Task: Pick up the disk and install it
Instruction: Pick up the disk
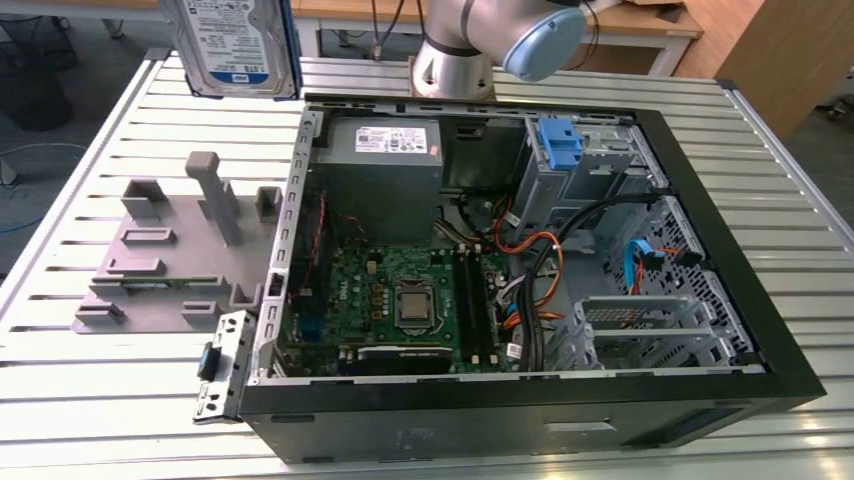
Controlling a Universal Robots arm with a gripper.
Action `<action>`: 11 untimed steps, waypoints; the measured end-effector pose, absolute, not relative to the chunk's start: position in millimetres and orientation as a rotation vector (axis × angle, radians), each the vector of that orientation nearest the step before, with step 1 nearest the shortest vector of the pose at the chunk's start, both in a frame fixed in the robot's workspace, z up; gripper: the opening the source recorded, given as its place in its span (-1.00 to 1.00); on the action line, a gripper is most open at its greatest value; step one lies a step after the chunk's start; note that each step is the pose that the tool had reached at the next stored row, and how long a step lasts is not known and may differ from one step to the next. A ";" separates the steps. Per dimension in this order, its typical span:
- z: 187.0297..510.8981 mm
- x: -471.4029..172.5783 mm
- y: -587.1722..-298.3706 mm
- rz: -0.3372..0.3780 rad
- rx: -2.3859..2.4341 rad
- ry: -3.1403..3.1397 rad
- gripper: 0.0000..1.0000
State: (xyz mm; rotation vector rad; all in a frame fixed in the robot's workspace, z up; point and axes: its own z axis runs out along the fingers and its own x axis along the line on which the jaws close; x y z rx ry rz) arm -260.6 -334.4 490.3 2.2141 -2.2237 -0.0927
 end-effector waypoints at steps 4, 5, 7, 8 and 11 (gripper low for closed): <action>490.3 -259.1 -334.4 -0.093 2.214 -2.224 -0.30; 490.3 -258.6 -334.4 -0.093 2.214 -2.224 -0.30; 490.3 -257.6 -334.4 -0.093 2.214 -2.224 -0.30; 490.3 -257.2 -334.4 -0.093 2.214 -2.224 -0.30; 490.3 -255.5 -334.4 -0.093 2.214 -2.224 -0.30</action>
